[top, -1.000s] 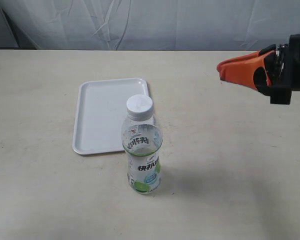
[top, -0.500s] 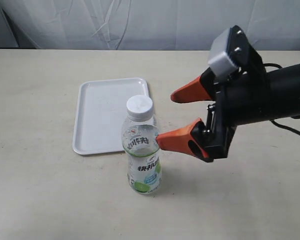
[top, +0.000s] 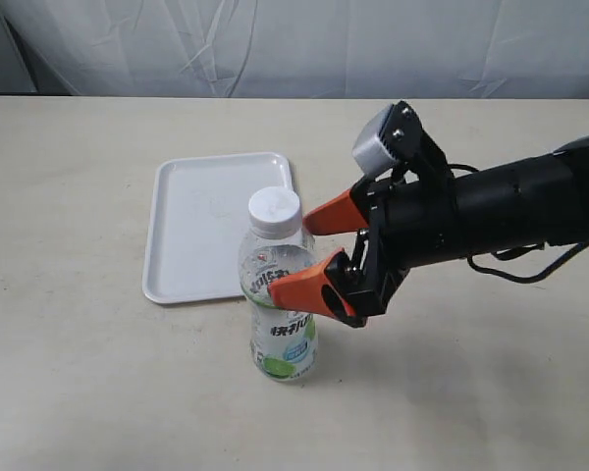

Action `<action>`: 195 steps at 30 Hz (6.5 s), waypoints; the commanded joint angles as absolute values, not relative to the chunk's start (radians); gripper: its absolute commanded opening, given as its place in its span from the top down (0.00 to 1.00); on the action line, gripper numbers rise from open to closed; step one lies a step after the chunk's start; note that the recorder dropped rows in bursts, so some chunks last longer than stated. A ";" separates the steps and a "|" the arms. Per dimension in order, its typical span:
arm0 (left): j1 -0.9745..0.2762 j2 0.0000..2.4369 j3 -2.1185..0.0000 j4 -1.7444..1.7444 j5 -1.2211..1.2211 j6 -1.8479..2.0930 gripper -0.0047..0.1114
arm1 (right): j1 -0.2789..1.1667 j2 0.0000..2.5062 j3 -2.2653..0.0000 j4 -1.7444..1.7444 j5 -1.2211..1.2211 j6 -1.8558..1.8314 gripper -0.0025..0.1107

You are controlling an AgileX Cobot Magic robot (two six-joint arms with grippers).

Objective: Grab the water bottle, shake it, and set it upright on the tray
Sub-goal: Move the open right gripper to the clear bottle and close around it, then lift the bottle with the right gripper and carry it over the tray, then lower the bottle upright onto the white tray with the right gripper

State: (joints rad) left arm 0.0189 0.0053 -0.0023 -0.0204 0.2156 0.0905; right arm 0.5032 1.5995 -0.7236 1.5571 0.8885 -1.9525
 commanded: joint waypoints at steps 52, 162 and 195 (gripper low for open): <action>0.019 0.000 0.000 -0.013 0.206 0.088 0.96 | 0.721 1.690 -1.092 1.744 0.297 -1.905 0.99; 0.019 0.000 0.000 0.000 0.206 0.088 0.96 | 0.826 2.104 -1.391 1.744 0.261 -1.814 0.99; 0.019 0.000 0.000 0.000 0.204 0.088 0.96 | 0.828 1.993 -1.391 1.744 0.205 -1.802 0.27</action>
State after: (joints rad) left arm 0.0189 0.0053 -0.0023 0.0000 0.2138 0.0905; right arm 0.8300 2.0200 -1.3869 1.7403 0.2159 -1.8038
